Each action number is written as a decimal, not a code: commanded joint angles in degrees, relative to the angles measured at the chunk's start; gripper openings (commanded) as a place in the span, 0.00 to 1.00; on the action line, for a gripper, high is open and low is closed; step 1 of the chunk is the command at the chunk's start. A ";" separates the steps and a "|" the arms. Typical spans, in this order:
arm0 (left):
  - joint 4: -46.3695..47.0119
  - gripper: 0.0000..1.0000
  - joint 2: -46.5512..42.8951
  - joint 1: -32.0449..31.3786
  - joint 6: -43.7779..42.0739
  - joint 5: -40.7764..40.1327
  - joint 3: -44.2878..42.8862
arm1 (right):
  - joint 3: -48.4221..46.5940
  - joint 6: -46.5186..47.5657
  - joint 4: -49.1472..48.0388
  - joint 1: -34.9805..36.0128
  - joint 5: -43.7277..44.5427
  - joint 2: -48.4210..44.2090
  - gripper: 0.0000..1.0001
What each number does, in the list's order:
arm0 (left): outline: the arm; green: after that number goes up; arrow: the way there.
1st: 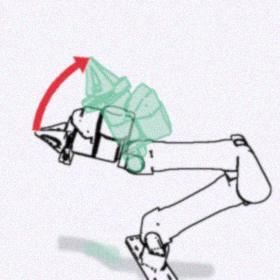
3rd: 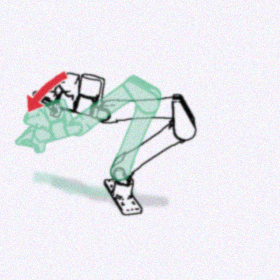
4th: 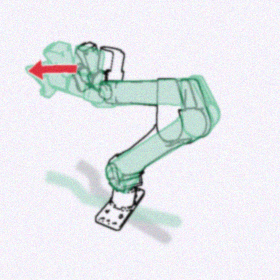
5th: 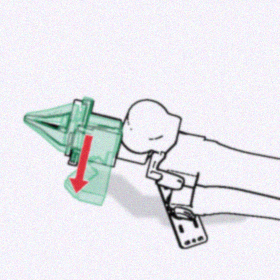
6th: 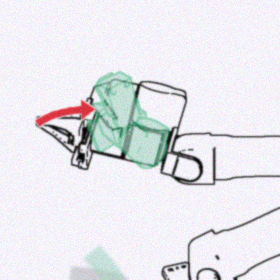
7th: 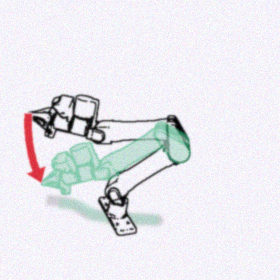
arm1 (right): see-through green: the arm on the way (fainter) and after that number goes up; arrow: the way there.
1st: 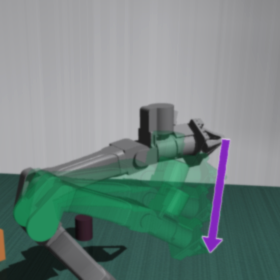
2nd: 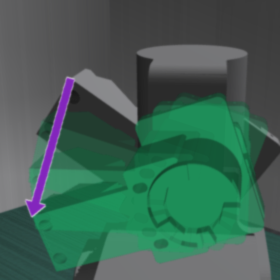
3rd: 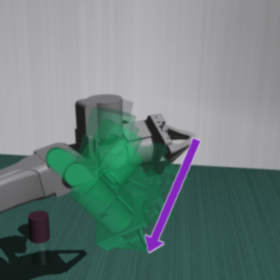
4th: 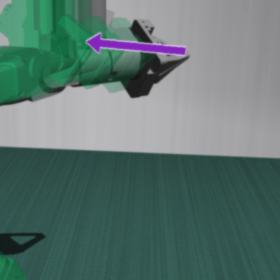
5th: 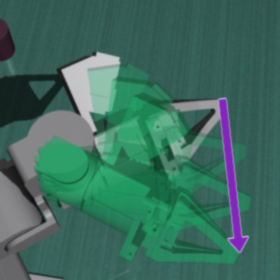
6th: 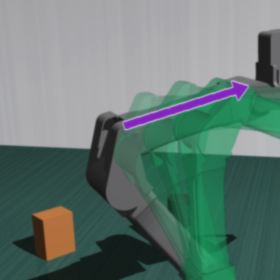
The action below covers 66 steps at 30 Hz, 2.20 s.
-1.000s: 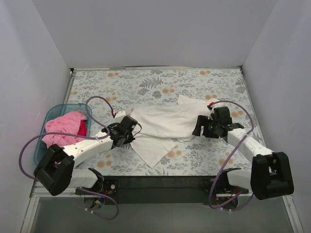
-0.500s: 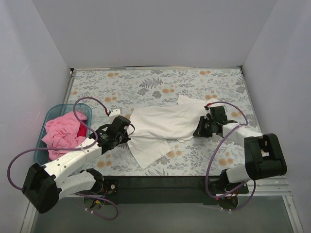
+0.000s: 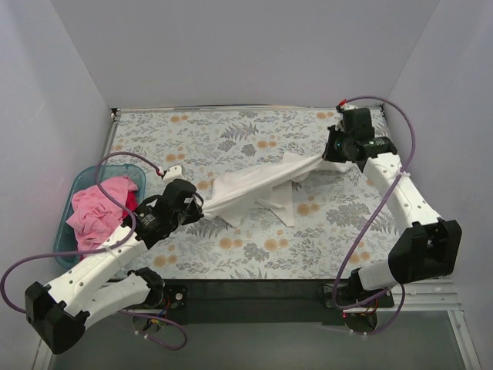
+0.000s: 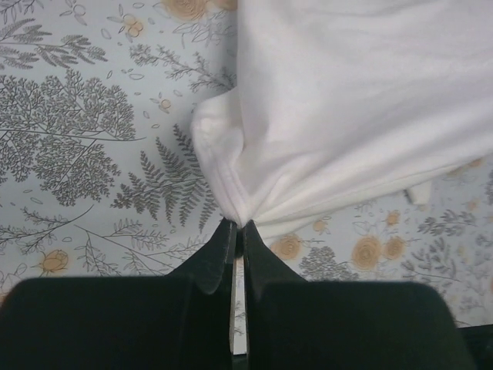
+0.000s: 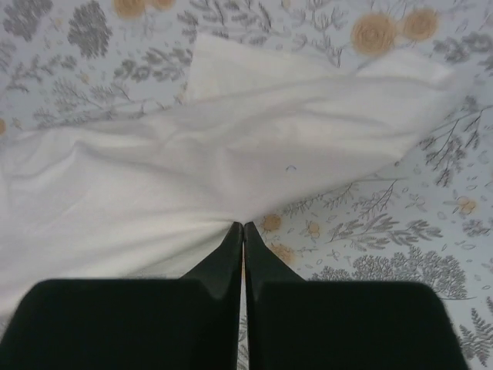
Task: Fold and stack the t-shirts
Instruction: Flatten the tshirt out
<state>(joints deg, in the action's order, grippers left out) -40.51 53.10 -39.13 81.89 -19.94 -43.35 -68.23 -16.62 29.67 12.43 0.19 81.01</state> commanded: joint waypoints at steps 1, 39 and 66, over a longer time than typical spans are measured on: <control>-6.14 0.00 -1.51 0.11 0.64 -0.10 -4.80 | -12.87 4.84 13.37 -0.38 8.27 3.88 0.01; -11.87 0.00 -2.91 0.11 -0.41 -1.94 -14.92 | 19.18 -2.19 -21.50 -11.81 -10.91 11.27 0.38; -12.22 0.00 -2.30 0.11 -0.68 -1.68 -16.59 | -19.87 8.36 8.04 9.90 11.59 24.20 0.40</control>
<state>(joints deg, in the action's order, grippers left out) -52.51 50.94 -39.11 81.80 -21.61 -57.56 -91.18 -9.76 33.34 24.82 8.75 107.39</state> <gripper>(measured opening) 0.029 0.375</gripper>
